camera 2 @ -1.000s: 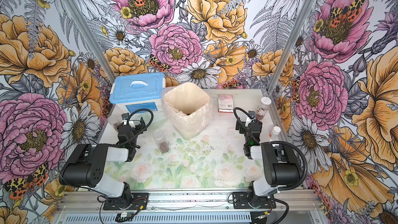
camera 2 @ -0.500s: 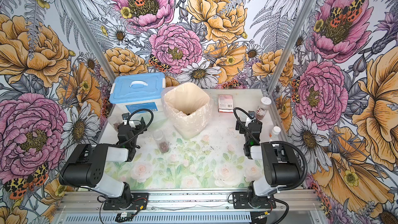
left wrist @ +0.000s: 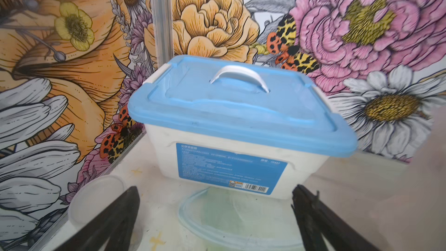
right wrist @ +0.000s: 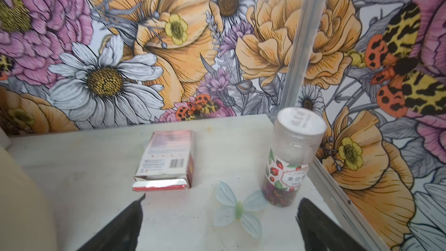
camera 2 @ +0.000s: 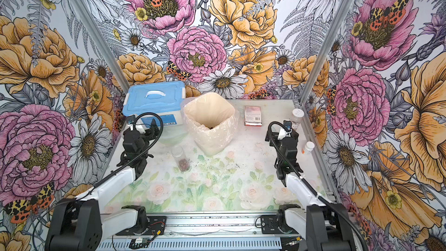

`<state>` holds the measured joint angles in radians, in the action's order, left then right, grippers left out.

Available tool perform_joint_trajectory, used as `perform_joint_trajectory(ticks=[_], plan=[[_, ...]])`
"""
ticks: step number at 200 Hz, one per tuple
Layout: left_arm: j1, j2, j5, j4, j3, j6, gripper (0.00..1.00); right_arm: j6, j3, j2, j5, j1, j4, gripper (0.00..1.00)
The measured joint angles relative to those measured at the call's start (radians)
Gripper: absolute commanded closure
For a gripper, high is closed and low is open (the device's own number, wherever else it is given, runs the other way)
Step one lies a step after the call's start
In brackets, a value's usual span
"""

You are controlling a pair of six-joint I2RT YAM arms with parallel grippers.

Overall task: Empty the moldy dried flower tea in the jars
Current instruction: Move the trash bin to the center of the board.

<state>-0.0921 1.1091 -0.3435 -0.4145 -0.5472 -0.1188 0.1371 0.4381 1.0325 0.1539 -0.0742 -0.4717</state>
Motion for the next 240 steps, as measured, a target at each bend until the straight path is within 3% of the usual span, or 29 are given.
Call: perform_joint_trajectory(ticks=[46,86,118,197,240], plan=[[-0.003,-0.235,0.110,0.294,-0.060,-0.113,0.01,0.085,0.219,-0.149,-0.042,-0.142,0.323,0.01],[0.019,-0.403,0.227,0.457,-0.060,-0.184,0.01,0.107,0.325,-0.143,-0.085,-0.242,0.494,0.00],[0.046,-0.528,0.305,0.525,-0.058,-0.226,0.01,0.106,0.429,-0.054,-0.115,-0.325,0.586,0.00],[0.051,-0.455,0.515,0.704,-0.126,-0.253,0.01,0.079,0.554,0.040,-0.169,-0.545,0.731,0.01],[0.051,-0.490,0.554,0.746,-0.126,-0.290,0.01,0.082,0.540,0.064,-0.152,-0.687,0.776,0.01]])
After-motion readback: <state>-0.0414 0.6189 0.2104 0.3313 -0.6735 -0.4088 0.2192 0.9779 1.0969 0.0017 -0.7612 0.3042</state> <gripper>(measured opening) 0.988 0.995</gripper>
